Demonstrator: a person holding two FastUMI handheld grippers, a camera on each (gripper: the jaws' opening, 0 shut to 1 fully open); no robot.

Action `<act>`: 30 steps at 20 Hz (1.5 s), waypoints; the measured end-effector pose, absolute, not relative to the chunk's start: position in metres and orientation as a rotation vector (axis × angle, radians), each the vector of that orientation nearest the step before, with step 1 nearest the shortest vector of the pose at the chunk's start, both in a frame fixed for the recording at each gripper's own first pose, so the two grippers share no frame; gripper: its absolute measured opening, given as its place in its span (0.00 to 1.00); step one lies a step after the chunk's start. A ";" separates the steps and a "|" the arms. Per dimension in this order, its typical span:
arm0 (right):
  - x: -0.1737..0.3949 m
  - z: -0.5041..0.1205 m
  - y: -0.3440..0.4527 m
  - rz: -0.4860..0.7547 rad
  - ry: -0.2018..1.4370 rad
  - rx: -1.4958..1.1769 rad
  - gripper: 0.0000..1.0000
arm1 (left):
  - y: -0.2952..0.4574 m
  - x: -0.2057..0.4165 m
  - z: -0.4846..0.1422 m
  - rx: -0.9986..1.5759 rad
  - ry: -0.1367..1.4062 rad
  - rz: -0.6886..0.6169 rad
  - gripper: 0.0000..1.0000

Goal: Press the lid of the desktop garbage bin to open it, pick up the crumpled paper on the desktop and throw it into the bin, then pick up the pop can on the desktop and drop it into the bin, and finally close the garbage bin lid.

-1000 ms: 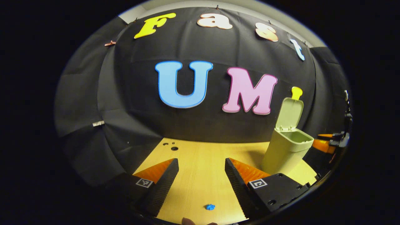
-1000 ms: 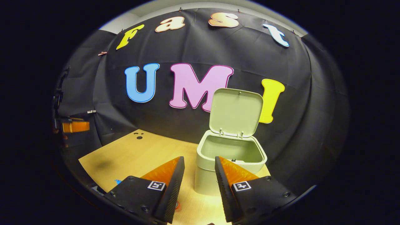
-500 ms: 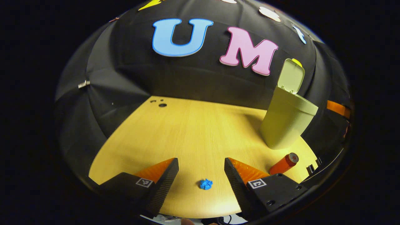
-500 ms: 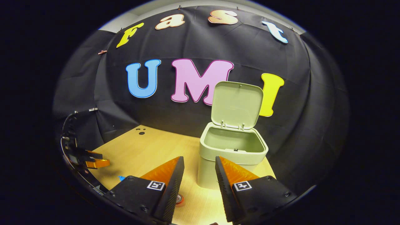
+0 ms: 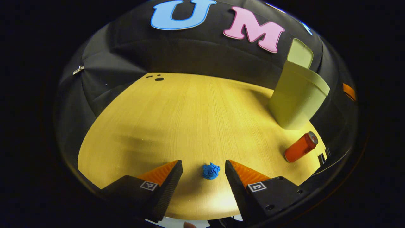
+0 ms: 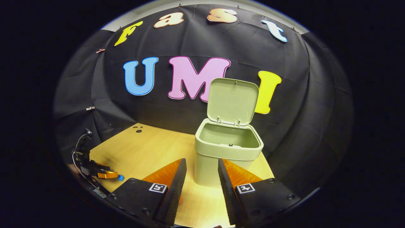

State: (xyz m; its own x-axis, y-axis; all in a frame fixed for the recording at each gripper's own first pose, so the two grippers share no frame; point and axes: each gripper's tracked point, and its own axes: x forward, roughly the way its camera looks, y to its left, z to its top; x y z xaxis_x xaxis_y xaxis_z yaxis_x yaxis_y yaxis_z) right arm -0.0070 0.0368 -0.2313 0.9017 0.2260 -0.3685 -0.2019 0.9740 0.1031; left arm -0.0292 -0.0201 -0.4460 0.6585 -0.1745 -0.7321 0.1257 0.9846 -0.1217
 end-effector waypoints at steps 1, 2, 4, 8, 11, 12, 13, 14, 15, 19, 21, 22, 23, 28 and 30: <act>-0.008 -0.233 0.035 0.219 0.392 0.058 0.64 | -0.023 -0.030 -0.453 -0.060 0.851 -0.179 0.86; -0.009 -0.234 0.033 0.217 0.397 0.055 0.64 | -0.024 -0.030 -0.459 -0.055 0.865 -0.183 0.85; -0.011 -0.235 0.030 0.211 0.404 0.057 0.64 | -0.026 -0.033 -0.470 -0.050 0.898 -0.182 0.83; -0.011 -0.239 0.028 0.201 0.416 0.052 0.64 | -0.030 -0.029 -0.485 -0.058 0.941 -0.191 0.77; -0.010 -0.240 0.031 0.208 0.422 0.049 0.64 | -0.029 -0.025 -0.489 -0.019 0.949 -0.201 0.58; -0.010 -0.241 0.032 0.211 0.424 0.047 0.64 | -0.026 -0.024 -0.491 -0.005 0.957 -0.197 0.51; -0.009 -0.242 0.034 0.215 0.426 0.047 0.65 | -0.025 -0.022 -0.488 0.000 0.955 -0.202 0.45; -0.009 -0.243 0.036 0.219 0.427 0.046 0.64 | -0.028 -0.022 -0.488 -0.004 0.956 -0.212 0.40; -0.008 -0.243 0.037 0.222 0.428 0.047 0.64 | -0.030 -0.022 -0.487 -0.007 0.954 -0.220 0.37; -0.005 -0.248 0.045 0.240 0.433 0.046 0.64 | -0.035 -0.023 -0.475 -0.007 0.921 -0.262 0.40; -0.005 -0.251 0.048 0.250 0.441 0.052 0.64 | -0.038 -0.021 -0.464 -0.024 0.899 -0.275 0.36; -0.006 -0.253 0.050 0.255 0.444 0.057 0.65 | -0.040 -0.018 -0.455 -0.041 0.884 -0.278 0.40; -0.006 -0.255 0.052 0.259 0.447 0.061 0.65 | -0.044 -0.014 -0.444 -0.059 0.863 -0.281 0.40; -0.009 -0.261 0.058 0.280 0.459 0.058 0.67 | -0.063 0.015 -0.370 -0.081 0.704 -0.318 0.40; -0.012 -0.263 0.061 0.289 0.461 0.062 0.69 | -0.078 0.029 -0.337 -0.066 0.634 -0.355 0.36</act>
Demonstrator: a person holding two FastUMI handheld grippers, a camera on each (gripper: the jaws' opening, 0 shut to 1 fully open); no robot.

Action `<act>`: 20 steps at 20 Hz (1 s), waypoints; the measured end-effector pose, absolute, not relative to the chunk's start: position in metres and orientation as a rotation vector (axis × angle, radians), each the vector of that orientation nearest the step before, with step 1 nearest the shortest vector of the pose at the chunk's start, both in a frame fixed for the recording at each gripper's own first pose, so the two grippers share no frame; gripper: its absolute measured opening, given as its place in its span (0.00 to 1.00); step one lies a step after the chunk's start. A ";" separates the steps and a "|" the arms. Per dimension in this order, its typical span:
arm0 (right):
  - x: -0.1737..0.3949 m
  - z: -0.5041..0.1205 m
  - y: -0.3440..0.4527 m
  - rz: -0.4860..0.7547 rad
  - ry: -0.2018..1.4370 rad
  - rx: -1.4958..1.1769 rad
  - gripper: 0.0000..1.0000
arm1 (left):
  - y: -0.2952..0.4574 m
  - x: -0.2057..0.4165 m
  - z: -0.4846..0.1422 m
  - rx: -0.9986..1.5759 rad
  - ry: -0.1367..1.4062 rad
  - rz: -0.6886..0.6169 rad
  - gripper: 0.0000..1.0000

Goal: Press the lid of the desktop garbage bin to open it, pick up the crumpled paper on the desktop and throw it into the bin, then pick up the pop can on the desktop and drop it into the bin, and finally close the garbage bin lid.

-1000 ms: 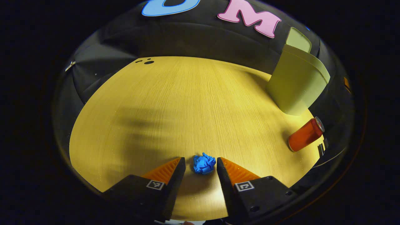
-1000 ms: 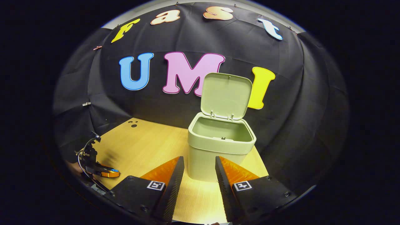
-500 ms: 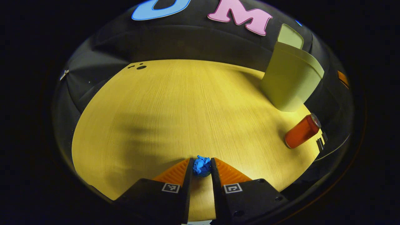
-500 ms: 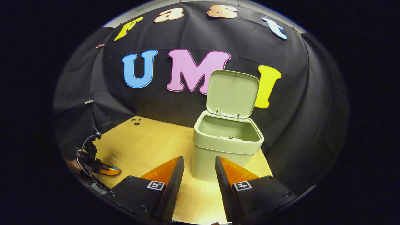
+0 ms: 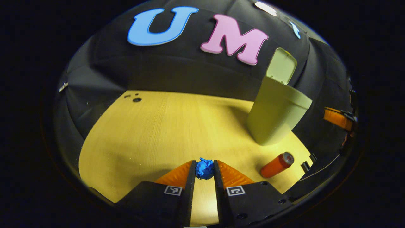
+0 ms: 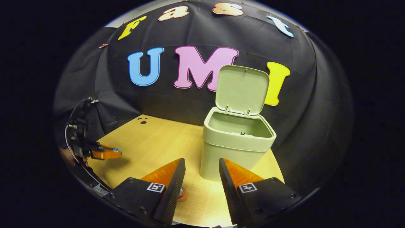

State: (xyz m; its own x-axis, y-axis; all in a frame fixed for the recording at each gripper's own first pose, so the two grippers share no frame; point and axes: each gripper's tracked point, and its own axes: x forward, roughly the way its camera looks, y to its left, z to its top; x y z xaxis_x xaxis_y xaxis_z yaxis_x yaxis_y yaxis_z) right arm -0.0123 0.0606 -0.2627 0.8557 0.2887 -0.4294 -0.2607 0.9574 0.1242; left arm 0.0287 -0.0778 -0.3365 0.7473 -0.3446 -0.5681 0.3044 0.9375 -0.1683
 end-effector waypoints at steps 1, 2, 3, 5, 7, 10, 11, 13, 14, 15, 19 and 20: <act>-0.013 -0.263 0.062 0.294 0.463 0.067 0.69 | -0.087 0.036 -0.319 -0.060 0.596 -0.376 0.40; -0.015 -0.263 0.064 0.300 0.464 0.074 0.71 | -0.098 0.045 -0.299 -0.056 0.555 -0.400 0.40; -0.017 -0.263 0.067 0.307 0.465 0.081 0.72 | -0.108 0.051 -0.281 -0.057 0.518 -0.419 0.36; -0.021 -0.266 0.070 0.321 0.471 0.090 0.75 | -0.129 0.063 -0.248 -0.066 0.452 -0.459 0.36; -0.025 -0.266 0.074 0.337 0.475 0.090 0.77 | -0.147 0.073 -0.218 -0.073 0.393 -0.496 0.36; -0.031 -0.269 0.076 0.351 0.485 0.100 0.82 | -0.174 0.086 -0.179 -0.075 0.318 -0.552 0.36; -0.033 -0.272 0.076 0.354 0.488 0.104 0.81 | -0.183 0.091 -0.168 -0.074 0.296 -0.570 0.36; -0.037 -0.275 0.078 0.362 0.498 0.107 0.82 | -0.202 0.101 -0.150 -0.067 0.256 -0.602 0.36; -0.038 -0.277 0.078 0.367 0.502 0.104 0.82 | -0.212 0.105 -0.143 -0.064 0.241 -0.621 0.36; -0.039 -0.278 0.078 0.369 0.504 0.099 0.82 | -0.223 0.110 -0.140 -0.061 0.229 -0.636 0.36; -0.045 -0.283 0.079 0.379 0.518 0.107 0.82 | -0.270 0.123 -0.127 -0.064 0.199 -0.721 0.36; -0.047 -0.284 0.079 0.381 0.521 0.110 0.82 | -0.285 0.127 -0.127 -0.059 0.195 -0.746 0.36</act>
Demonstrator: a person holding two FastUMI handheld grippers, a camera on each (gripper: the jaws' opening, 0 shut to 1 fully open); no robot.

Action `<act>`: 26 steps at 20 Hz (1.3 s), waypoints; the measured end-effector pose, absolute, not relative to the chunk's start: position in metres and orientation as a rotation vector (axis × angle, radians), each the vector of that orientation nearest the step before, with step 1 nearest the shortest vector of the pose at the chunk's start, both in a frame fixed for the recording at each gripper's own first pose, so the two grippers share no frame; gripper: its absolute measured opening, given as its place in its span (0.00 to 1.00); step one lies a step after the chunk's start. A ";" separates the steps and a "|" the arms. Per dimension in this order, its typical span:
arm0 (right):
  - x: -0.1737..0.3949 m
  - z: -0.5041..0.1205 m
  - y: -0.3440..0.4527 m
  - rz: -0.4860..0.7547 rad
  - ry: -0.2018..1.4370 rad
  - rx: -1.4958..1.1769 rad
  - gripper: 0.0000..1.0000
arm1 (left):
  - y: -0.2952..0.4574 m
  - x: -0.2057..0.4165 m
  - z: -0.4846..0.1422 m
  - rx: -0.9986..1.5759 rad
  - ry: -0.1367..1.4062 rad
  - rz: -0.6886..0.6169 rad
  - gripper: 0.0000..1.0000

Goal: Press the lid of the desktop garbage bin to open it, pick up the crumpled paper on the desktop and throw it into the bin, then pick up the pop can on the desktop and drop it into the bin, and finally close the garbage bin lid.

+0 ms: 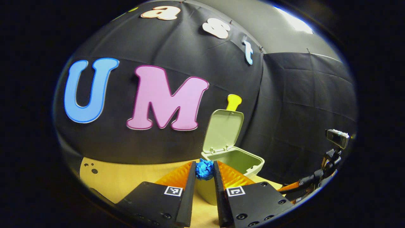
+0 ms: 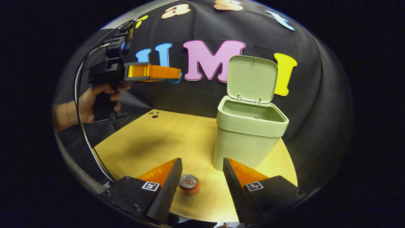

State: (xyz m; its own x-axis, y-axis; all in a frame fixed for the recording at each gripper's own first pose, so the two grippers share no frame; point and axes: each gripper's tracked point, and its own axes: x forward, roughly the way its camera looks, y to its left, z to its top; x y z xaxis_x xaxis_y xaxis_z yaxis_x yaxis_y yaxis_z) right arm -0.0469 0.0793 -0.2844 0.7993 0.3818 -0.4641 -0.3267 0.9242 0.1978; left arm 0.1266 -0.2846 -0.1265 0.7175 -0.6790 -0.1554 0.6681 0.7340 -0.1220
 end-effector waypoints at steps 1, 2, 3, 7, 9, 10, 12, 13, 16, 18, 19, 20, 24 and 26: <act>-0.049 -0.285 0.080 0.385 0.523 0.108 0.82 | -0.300 0.130 -0.128 -0.052 0.196 -0.769 0.36; -0.049 -0.287 0.078 0.387 0.525 0.101 0.82 | -0.312 0.132 -0.131 -0.045 0.201 -0.789 0.36; -0.049 -0.288 0.076 0.387 0.526 0.092 0.82 | -0.324 0.134 -0.133 -0.040 0.206 -0.810 0.36; -0.048 -0.290 0.064 0.368 0.525 0.098 0.82 | -0.369 0.140 -0.148 -0.019 0.233 -0.880 0.32; -0.049 -0.293 0.057 0.353 0.531 0.104 0.82 | -0.386 0.145 -0.158 -0.009 0.256 -0.898 0.32; -0.049 -0.295 0.055 0.346 0.536 0.107 0.82 | -0.394 0.147 -0.162 -0.004 0.265 -0.906 0.32; -0.048 -0.299 0.048 0.333 0.545 0.112 0.82 | -0.405 0.153 -0.174 0.010 0.285 -0.915 0.36; -0.049 -0.300 0.046 0.329 0.550 0.114 0.82 | -0.411 0.156 -0.179 0.016 0.296 -0.918 0.36; -0.047 -0.304 0.038 0.323 0.558 0.097 0.82 | -0.420 0.164 -0.193 0.030 0.326 -0.912 0.36; -0.045 -0.305 0.034 0.324 0.561 0.088 0.82 | -0.424 0.165 -0.202 0.032 0.348 -0.910 0.38; -0.045 -0.306 0.033 0.325 0.563 0.087 0.82 | -0.425 0.167 -0.205 0.032 0.353 -0.903 0.42; -0.045 -0.308 0.033 0.327 0.566 0.088 0.82 | -0.424 0.168 -0.205 0.032 0.351 -0.895 0.48; -0.045 -0.310 0.035 0.343 0.574 0.111 0.84 | -0.416 0.171 -0.201 0.023 0.325 -0.859 0.87; -0.046 -0.309 0.038 0.350 0.574 0.122 0.86 | -0.404 0.172 -0.194 0.026 0.303 -0.831 0.89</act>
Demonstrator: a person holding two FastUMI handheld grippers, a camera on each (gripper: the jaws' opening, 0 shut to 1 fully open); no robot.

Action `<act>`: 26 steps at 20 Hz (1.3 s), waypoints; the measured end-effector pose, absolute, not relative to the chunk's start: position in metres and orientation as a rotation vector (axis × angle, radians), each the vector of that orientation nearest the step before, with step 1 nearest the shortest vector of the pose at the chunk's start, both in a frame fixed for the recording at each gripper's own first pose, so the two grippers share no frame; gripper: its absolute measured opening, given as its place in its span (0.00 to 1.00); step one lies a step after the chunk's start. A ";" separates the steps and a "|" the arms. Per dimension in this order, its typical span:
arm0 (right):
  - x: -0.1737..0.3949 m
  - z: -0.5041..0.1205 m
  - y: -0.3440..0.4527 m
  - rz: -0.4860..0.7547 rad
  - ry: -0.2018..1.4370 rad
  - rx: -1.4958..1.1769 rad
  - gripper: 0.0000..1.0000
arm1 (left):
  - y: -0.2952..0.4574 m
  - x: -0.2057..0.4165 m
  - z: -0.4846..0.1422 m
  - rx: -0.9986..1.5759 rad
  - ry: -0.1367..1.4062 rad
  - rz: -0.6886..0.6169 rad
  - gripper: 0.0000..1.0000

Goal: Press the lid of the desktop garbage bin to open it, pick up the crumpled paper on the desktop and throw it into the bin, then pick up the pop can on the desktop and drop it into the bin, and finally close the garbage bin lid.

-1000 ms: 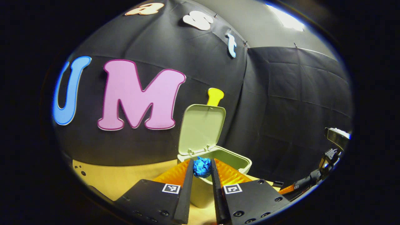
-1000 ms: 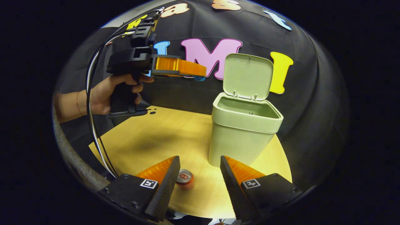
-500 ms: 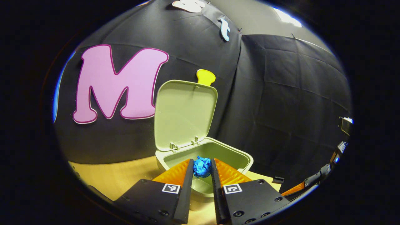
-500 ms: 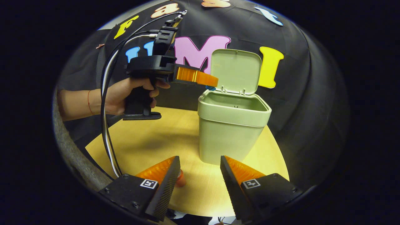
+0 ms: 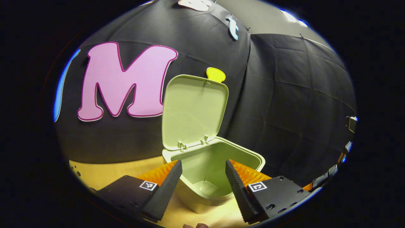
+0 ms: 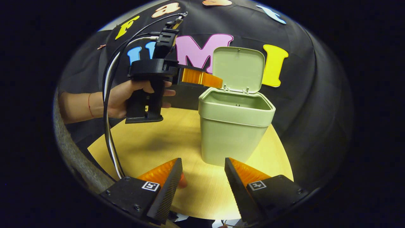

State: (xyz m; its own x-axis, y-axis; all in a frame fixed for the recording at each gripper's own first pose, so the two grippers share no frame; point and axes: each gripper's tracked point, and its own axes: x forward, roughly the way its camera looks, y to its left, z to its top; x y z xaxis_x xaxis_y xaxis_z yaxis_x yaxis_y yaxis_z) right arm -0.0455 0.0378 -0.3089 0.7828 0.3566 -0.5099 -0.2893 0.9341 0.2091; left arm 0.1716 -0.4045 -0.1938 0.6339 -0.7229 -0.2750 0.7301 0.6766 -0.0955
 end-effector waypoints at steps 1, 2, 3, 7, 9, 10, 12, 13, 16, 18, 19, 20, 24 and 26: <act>-0.046 -0.308 0.040 0.354 0.572 0.125 0.86 | -0.396 0.173 -0.190 0.031 0.291 -0.812 0.90; -0.047 -0.308 0.043 0.366 0.568 0.129 0.86 | -0.385 0.173 -0.185 0.036 0.277 -0.789 0.90; -0.048 -0.307 0.047 0.379 0.564 0.135 0.86 | -0.375 0.172 -0.180 0.037 0.265 -0.769 0.90; -0.054 -0.306 0.069 0.427 0.560 0.154 0.87 | -0.325 0.163 -0.167 0.027 0.241 -0.674 0.90; -0.057 -0.309 0.078 0.444 0.562 0.146 0.88 | -0.297 0.156 -0.161 0.006 0.231 -0.617 0.90; -0.058 -0.310 0.083 0.452 0.561 0.139 0.88 | -0.283 0.152 -0.159 -0.006 0.227 -0.592 0.90; -0.061 -0.314 0.093 0.468 0.565 0.120 0.88 | -0.253 0.142 -0.159 -0.018 0.224 -0.542 0.90; -0.061 -0.318 0.096 0.475 0.569 0.107 0.88 | -0.239 0.138 -0.160 -0.016 0.224 -0.520 0.90; -0.061 -0.327 0.112 0.493 0.584 0.090 0.88 | -0.201 0.122 -0.162 -0.013 0.231 -0.463 0.90; -0.059 -0.336 0.120 0.500 0.597 0.090 0.88 | -0.180 0.111 -0.165 -0.021 0.241 -0.431 0.89; -0.058 -0.340 0.123 0.500 0.607 0.092 0.88 | -0.167 0.102 -0.165 -0.023 0.247 -0.413 0.90; -0.057 -0.345 0.125 0.497 0.617 0.095 0.88 | -0.156 0.096 -0.167 -0.025 0.251 -0.396 0.90; -0.053 -0.361 0.134 0.489 0.647 0.096 0.88 | -0.120 0.077 -0.180 -0.013 0.283 -0.351 0.90; -0.053 -0.369 0.138 0.491 0.664 0.090 0.88 | -0.102 0.065 -0.183 -0.001 0.292 -0.335 0.90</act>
